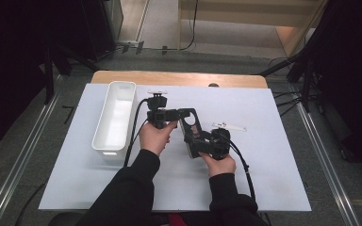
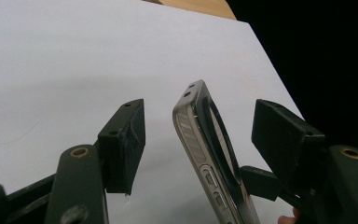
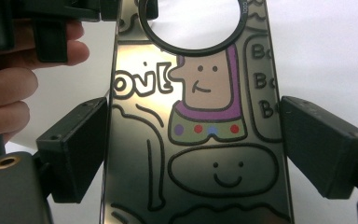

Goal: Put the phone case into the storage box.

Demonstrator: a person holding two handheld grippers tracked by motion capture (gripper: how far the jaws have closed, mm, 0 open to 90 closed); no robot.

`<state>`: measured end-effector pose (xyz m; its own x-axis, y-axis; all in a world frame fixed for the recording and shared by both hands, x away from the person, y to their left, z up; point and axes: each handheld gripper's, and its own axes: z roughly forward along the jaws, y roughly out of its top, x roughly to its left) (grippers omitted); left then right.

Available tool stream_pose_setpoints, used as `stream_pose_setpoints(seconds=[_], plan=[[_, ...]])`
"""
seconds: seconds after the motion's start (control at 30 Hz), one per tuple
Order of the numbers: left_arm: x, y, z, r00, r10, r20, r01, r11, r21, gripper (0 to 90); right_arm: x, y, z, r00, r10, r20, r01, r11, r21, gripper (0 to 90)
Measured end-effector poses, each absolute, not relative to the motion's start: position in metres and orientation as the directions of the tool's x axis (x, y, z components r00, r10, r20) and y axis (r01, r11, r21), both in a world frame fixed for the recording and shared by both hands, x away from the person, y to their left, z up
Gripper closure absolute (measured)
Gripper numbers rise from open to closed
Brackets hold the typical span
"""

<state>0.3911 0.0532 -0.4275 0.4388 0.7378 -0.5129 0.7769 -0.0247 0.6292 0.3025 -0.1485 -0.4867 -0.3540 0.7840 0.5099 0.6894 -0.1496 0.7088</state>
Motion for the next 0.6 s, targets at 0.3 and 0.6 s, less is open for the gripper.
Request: stream_pose_setpoints(seconds=[0.3, 0.6], plan=[[0.3924, 0.0518, -0.4282, 0.417, 0.730, -0.541, 0.785, 0.011, 0.619, 42.5, 0.3014, -0.1476, -0.4880, -0.347, 0.779, 0.521, 0.686, -0.168, 0.708, 11.0], [0.3932, 0.0499, -0.4295, 0.409, 0.729, -0.548, 0.786, 0.023, 0.617, 50.4, 0.2999, -0.1469, -0.4881, -0.350, 0.775, 0.526, 0.676, -0.180, 0.715, 11.0]])
